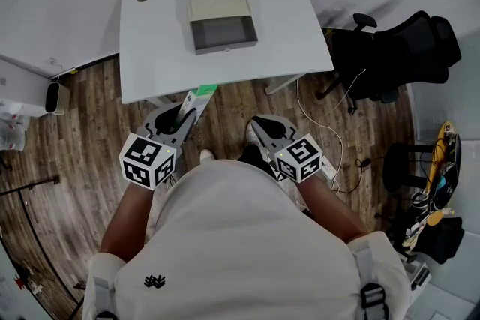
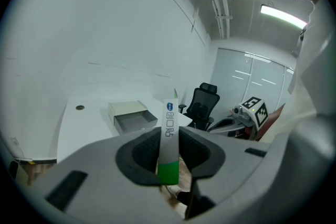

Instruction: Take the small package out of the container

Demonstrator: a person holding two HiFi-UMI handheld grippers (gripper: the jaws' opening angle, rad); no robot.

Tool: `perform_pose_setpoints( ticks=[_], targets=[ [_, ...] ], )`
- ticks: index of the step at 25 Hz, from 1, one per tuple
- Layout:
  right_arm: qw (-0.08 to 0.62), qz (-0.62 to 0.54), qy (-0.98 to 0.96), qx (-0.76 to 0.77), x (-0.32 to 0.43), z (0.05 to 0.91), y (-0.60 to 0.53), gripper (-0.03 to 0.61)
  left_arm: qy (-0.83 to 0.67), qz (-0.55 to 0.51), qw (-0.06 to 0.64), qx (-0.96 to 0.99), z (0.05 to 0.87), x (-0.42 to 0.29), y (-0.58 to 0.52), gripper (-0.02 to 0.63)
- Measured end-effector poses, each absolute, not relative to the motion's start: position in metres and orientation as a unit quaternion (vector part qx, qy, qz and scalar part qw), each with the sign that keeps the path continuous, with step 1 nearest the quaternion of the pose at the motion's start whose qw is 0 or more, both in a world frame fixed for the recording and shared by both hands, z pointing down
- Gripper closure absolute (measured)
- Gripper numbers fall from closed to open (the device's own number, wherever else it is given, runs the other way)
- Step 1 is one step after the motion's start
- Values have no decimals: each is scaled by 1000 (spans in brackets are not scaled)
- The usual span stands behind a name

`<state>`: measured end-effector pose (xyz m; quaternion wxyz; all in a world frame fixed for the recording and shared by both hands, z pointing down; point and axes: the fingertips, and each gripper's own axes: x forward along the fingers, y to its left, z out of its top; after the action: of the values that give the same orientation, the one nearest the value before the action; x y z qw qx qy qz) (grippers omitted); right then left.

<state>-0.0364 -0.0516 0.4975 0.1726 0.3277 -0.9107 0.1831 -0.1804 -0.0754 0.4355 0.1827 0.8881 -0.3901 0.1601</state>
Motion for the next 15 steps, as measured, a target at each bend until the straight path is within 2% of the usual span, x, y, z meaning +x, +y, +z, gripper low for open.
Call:
perform_pose_setpoints(
  ticks=[15],
  targets=[
    [175,182,-912,323,-53,496,-52,571,-385,167,189,888,441,-192,-75,518]
  ],
)
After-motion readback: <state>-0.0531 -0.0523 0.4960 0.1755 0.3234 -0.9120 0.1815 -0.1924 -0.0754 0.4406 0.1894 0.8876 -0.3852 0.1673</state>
